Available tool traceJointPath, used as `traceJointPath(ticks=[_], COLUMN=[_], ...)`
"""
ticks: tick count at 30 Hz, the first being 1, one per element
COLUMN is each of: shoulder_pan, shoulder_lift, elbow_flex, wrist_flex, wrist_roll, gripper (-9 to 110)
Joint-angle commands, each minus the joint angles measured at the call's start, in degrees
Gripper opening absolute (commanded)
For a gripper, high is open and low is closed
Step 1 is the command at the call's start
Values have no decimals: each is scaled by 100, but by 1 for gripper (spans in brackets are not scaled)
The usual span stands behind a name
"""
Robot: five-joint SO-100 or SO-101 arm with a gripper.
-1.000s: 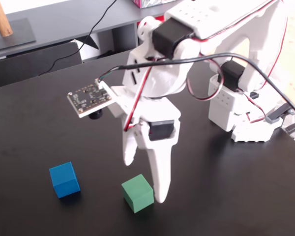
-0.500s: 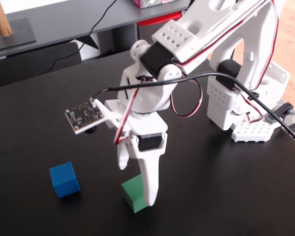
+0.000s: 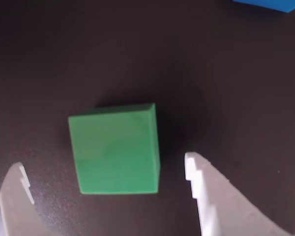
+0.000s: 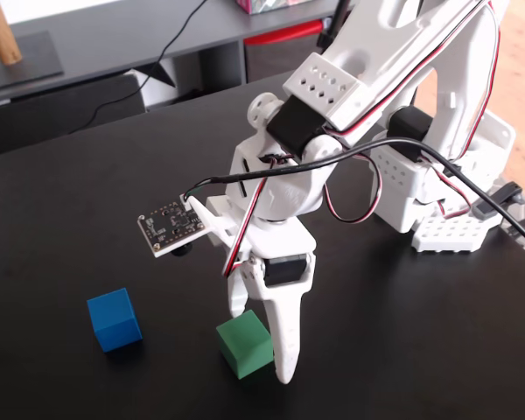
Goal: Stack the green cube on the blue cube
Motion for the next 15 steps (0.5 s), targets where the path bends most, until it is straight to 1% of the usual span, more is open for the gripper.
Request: traceJointPath(ticks=[1, 6, 12, 15], shoulder_pan=[-9, 18, 26, 26], shoulder_lift=[325, 299, 281, 281], elbow_flex=[-44, -35, 62, 158], wrist_flex=[-308, -413, -413, -448], wrist_roll=[9, -26, -97, -149], gripper=[41, 38, 25, 24])
